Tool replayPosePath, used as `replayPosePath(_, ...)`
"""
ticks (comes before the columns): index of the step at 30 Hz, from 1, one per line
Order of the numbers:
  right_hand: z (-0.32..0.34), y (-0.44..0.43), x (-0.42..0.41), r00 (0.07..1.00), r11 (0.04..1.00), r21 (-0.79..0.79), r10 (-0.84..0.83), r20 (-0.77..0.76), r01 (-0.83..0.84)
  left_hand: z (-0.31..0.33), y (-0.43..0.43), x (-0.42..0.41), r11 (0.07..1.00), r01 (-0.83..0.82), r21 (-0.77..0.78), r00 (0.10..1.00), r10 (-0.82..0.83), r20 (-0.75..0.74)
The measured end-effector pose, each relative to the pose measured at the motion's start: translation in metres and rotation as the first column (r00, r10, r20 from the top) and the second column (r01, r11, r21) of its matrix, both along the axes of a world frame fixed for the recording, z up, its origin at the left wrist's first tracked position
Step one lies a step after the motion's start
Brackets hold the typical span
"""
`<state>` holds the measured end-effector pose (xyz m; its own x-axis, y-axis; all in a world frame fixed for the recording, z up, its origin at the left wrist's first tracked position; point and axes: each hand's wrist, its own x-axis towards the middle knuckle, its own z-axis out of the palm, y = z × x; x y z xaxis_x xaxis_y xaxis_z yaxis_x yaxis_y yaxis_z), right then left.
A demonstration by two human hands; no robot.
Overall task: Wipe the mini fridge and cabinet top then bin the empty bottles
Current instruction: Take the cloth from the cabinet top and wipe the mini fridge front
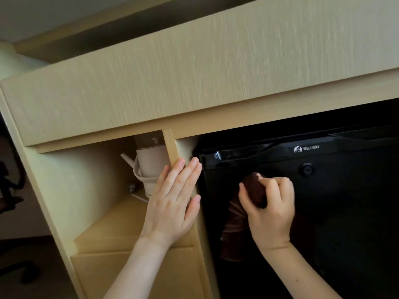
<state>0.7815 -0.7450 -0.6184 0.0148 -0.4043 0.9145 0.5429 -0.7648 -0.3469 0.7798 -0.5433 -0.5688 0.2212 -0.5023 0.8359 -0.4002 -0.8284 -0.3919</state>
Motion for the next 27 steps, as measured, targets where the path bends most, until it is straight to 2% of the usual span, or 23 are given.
replayPosePath(2, 0.002, 0.002, 0.001, 1.000, 0.998, -0.048, -0.027, 0.000, 0.027, 0.002, -0.001, -0.003, 0.999, -0.041, 0.010, 0.999, 0.041, -0.004)
replayPosePath(3, 0.002, 0.004, 0.002, 0.999, 0.987, -0.153, -0.046, -0.008, 0.044, 0.003, -0.001, -0.005, 0.998, -0.066, 0.022, 0.998, 0.066, -0.006)
replayPosePath(5, 0.000, 0.010, 0.003, 0.997, 0.892, -0.450, -0.071, -0.030, 0.050, 0.007, 0.000, -0.008, 0.993, -0.112, 0.044, 0.994, 0.112, -0.008)
replayPosePath(6, -0.003, 0.011, 0.003, 0.996, 0.835, -0.549, -0.073, -0.045, 0.037, 0.010, 0.000, -0.010, 0.990, -0.130, 0.052, 0.991, 0.130, -0.006)
replayPosePath(7, -0.006, 0.011, 0.003, 0.996, 0.811, -0.585, -0.066, -0.059, 0.019, 0.014, -0.002, -0.011, 0.989, -0.140, 0.057, 0.990, 0.140, -0.002)
replayPosePath(9, -0.010, 0.008, 0.002, 0.996, 0.850, -0.526, -0.042, -0.075, -0.004, 0.023, -0.011, -0.016, 0.990, -0.130, 0.049, 0.991, 0.130, 0.010)
replayPosePath(14, -0.004, -0.020, -0.004, 0.998, 0.973, -0.230, -0.027, -0.053, 0.014, 0.038, -0.042, -0.023, 0.999, -0.039, 0.022, 0.999, 0.039, -0.015)
replayPosePath(17, 0.008, -0.037, -0.008, 0.999, 0.998, -0.048, -0.049, -0.006, 0.048, 0.037, -0.047, -0.019, 0.993, -0.102, 0.061, 0.992, 0.106, -0.072)
replayPosePath(19, 0.009, -0.037, -0.007, 0.996, 0.997, -0.003, -0.080, 0.025, 0.080, 0.037, -0.050, -0.018, 0.989, -0.132, 0.066, 0.985, 0.138, -0.106)
replayPosePath(21, 0.006, -0.029, -0.004, 0.994, 0.994, -0.046, -0.100, 0.044, 0.102, 0.037, -0.053, -0.018, 0.989, -0.129, 0.066, 0.981, 0.137, -0.139)
replayPosePath(25, -0.002, -0.019, -0.001, 0.999, 0.941, -0.338, -0.041, -0.022, 0.031, 0.033, -0.054, -0.020, 0.982, -0.173, 0.075, 0.967, 0.184, -0.178)
replayPosePath(27, -0.001, -0.026, -0.004, 0.998, 0.933, -0.359, -0.001, -0.060, -0.021, 0.029, -0.059, -0.020, 0.981, -0.186, 0.047, 0.963, 0.192, -0.190)
